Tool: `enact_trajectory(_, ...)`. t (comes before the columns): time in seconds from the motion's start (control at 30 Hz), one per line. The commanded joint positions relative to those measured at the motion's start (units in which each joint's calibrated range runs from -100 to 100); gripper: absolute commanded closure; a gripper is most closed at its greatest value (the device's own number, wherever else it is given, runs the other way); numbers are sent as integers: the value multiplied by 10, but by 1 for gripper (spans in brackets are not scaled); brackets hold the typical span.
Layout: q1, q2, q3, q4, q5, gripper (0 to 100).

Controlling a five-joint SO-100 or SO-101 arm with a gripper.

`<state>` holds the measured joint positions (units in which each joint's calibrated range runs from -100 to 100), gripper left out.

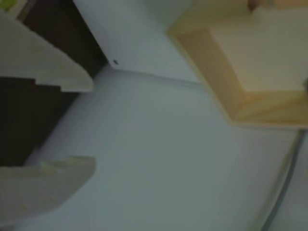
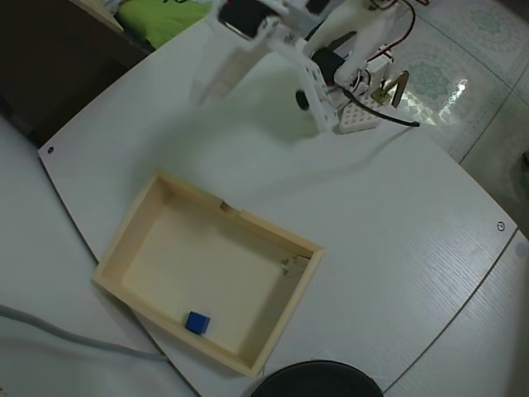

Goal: Pick up the small blue cube and put it into the box

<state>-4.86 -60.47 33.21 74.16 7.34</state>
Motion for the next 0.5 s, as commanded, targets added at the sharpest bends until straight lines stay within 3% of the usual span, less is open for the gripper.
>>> enact_trajectory(0.0,3,-79,111,-50,-3,87)
enact_trajectory(0.47,3,-386,472,-121,-2,89)
